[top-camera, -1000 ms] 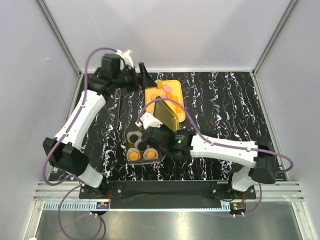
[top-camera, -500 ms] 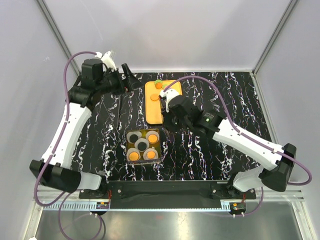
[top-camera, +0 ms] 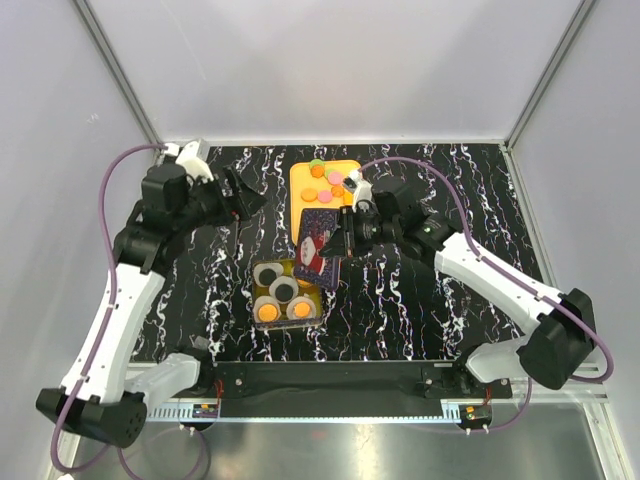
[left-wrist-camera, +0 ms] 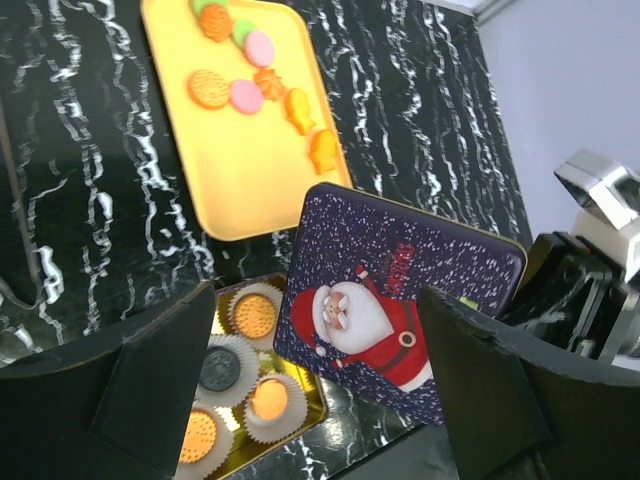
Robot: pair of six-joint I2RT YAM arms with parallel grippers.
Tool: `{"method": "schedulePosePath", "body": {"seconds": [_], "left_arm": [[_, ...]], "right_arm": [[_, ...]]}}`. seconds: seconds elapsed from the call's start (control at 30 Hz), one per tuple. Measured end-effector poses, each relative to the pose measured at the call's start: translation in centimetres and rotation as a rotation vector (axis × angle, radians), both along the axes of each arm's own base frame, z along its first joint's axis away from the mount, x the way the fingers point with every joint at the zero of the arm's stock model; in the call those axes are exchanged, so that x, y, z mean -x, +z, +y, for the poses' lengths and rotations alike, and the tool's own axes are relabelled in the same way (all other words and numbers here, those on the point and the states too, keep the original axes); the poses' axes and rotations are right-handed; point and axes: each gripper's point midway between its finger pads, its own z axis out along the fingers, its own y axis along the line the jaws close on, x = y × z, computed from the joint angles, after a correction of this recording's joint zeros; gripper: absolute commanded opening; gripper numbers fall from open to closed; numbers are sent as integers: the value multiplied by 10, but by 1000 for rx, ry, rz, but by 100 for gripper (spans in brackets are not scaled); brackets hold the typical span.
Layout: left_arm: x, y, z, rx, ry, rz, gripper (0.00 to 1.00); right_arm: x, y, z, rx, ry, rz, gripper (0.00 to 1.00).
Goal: Pack the cookies
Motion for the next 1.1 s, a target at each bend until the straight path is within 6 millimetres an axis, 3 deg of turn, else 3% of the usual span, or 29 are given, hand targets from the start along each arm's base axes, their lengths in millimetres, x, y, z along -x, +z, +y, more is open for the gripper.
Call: {"method": "schedulePosePath", "body": {"seconds": [0.13, 0.23, 0.43, 0.53, 0.83, 1.1], "left_arm": [[13, -9, 12, -26, 44, -14, 88], [24, -30, 19, -42, 64, 10, 88], [41, -103, 24, -74, 76, 154, 90], [48, -127, 25, -83, 79, 211, 91], [59, -133, 21, -45, 55, 194, 98], [67, -150, 9, 5, 3, 238, 99]], "right_arm": [[2, 1, 5, -118, 30, 88, 0], [5, 4, 14, -204, 67, 134, 0], [11, 4, 29, -324, 127, 205, 0], [13, -4, 32, -359, 141, 237, 0], [18, -18, 54, -425, 197, 285, 0], [19, -40, 66, -463, 243, 342, 0]]}}
